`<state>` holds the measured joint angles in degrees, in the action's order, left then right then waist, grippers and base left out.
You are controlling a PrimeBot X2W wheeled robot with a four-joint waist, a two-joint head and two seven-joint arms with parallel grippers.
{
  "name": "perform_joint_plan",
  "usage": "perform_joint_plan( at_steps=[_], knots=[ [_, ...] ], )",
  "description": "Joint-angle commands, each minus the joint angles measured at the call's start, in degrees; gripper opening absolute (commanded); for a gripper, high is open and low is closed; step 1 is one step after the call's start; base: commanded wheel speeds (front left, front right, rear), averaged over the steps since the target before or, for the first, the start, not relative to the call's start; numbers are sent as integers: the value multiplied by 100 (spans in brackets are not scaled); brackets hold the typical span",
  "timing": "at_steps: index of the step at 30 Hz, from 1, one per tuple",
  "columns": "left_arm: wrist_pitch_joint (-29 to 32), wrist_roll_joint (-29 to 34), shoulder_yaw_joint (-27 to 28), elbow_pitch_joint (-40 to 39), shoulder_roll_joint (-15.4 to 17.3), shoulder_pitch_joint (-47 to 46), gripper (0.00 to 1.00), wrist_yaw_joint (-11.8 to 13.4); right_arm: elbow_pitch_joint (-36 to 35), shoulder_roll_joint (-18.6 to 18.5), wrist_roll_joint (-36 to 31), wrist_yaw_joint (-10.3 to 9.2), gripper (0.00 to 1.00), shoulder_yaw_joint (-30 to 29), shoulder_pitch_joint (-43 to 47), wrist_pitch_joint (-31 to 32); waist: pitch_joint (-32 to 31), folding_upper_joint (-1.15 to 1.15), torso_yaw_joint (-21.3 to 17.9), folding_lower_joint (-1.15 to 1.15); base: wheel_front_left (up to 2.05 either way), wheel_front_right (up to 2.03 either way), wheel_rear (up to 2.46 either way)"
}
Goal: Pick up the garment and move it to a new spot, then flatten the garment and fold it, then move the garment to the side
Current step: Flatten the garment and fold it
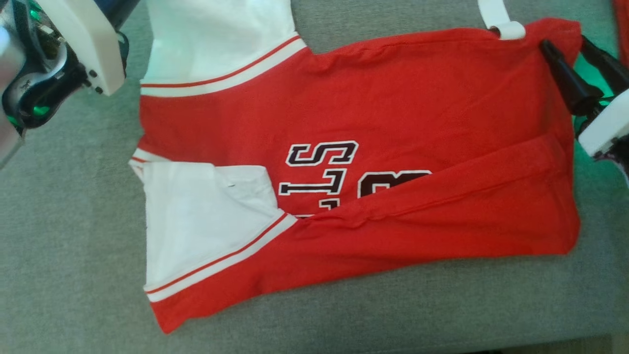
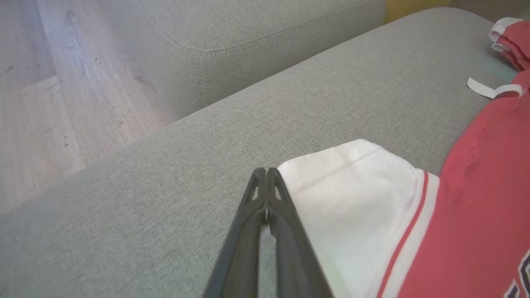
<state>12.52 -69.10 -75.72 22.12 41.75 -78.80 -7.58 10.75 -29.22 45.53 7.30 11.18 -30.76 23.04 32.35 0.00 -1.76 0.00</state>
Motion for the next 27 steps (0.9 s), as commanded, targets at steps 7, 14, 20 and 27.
perform_joint_plan(
  at_steps=[7,14,20,27],
  knots=[
    [-92,12,242,-119,201,-340,0,9,46,-279,133,19,15,78,-268,-163,-21,0,137,0,0,0,0],
    [-445,282,239,-128,200,-356,0,9,75,-455,157,19,0,210,-411,-371,-113,0,204,0,0,0,0],
    [-1657,805,238,82,158,-539,0,9,154,-520,73,19,0,204,-615,-930,-268,0,257,0,0,0,0],
    [-2245,849,238,119,58,-394,0,9,323,-606,121,19,0,247,-491,-1140,-568,0,409,0,0,0,0]
  ],
)
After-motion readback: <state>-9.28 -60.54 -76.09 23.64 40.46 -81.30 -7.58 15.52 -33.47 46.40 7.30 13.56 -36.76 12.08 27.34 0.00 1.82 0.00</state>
